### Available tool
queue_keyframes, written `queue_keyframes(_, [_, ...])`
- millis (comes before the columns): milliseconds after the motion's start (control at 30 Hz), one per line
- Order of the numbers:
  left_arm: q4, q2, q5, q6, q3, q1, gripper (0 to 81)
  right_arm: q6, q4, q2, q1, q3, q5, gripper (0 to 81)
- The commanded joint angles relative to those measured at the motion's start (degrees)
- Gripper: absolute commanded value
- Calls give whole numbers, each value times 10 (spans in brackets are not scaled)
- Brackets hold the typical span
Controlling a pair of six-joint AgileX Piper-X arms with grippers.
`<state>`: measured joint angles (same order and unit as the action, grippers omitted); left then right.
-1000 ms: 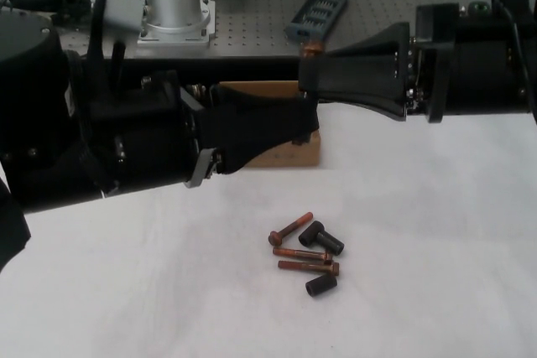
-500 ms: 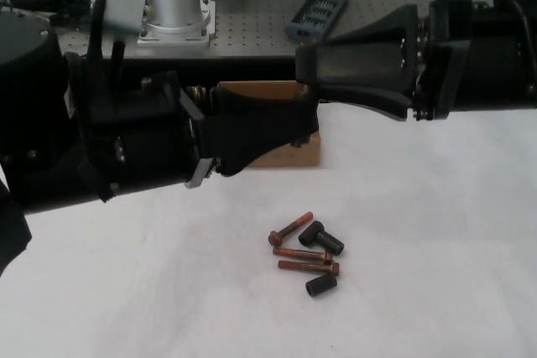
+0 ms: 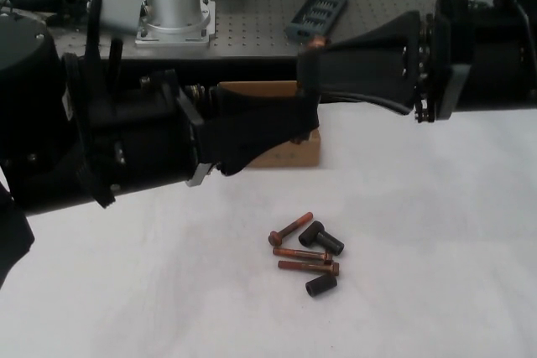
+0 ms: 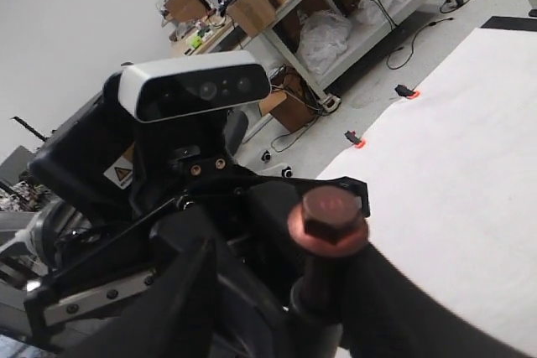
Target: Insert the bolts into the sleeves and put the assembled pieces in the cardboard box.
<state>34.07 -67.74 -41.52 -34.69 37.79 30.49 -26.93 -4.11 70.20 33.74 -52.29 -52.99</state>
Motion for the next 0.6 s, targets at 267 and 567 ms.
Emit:
queue_keyframes(267, [56, 7, -18, 51, 15, -5, 6, 103, -37, -4, 4, 3, 22, 349])
queue_keyframes(567, [67, 7, -18, 61, 15, -5, 6, 103, -54, -4, 4, 3, 45, 349])
